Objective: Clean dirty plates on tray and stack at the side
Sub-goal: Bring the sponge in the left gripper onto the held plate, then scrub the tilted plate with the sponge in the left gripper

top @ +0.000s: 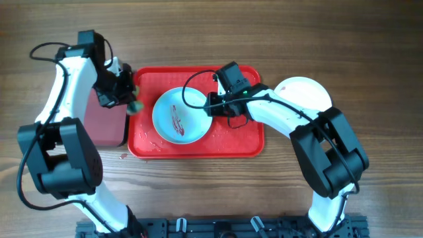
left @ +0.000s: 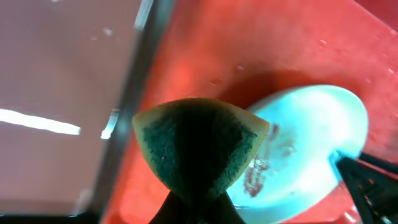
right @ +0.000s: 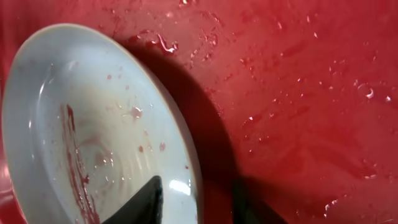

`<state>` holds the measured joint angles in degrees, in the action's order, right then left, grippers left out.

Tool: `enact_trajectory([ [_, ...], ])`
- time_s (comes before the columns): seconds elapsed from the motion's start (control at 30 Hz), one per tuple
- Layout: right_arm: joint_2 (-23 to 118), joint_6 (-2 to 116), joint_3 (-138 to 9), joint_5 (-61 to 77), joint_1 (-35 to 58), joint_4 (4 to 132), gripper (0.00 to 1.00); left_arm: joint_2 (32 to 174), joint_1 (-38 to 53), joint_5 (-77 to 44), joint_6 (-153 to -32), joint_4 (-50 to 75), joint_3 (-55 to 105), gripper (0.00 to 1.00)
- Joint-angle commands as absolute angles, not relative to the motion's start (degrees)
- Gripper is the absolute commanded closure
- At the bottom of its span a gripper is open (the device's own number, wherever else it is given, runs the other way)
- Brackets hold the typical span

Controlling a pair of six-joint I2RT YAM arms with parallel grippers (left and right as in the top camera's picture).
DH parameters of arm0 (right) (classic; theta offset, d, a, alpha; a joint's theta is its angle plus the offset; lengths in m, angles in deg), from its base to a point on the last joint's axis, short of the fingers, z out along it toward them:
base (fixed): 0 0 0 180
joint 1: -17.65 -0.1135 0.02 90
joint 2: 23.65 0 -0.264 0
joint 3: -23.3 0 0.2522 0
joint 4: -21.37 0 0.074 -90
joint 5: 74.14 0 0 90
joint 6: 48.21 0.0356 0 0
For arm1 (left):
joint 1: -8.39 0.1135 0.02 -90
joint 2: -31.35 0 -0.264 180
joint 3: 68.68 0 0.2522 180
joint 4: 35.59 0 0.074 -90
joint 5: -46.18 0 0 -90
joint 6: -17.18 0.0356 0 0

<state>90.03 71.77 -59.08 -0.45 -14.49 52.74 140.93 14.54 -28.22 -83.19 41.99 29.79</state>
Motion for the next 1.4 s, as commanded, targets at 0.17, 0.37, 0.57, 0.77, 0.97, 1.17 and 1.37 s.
enact_trajectory([
  [0.17, 91.21, 57.26, -58.97, 2.1, -14.32, 52.26, 0.86, 140.65, 7.77, -28.47, -86.8, 38.95, 27.51, 0.96],
  [0.37, 91.21, 66.13, -58.97, 0.18, -14.38, 53.46, 0.94, 140.74, 5.98, -28.47, -86.8, 34.67, 27.51, 0.96],
  [0.57, 91.21, 80.84, -58.97, 0.18, -14.38, 59.91, 0.96, 140.87, 2.96, -28.47, -86.8, 33.18, 27.51, 0.96],
  [0.77, 91.21, 80.69, -58.97, -1.06, -14.21, 56.65, 0.78, 140.89, 2.87, -28.47, -86.8, 33.16, 27.18, 0.96],
  [0.97, 91.21, 76.34, -58.97, -0.47, -14.21, 56.85, 0.96, 140.89, -0.62, -28.47, -88.28, 26.97, 19.77, 0.96],
  [1.17, 91.21, 76.38, -58.97, -0.5, -14.21, 56.87, 0.96, 140.89, -5.65, -41.21, -90.95, 17.86, 9.63, 0.96],
  [1.37, 91.24, 76.41, -58.97, -0.47, -14.21, 56.74, 0.96, 140.89, -8.19, -45.12, -92.2, 14.86, 5.39, 0.96],
])
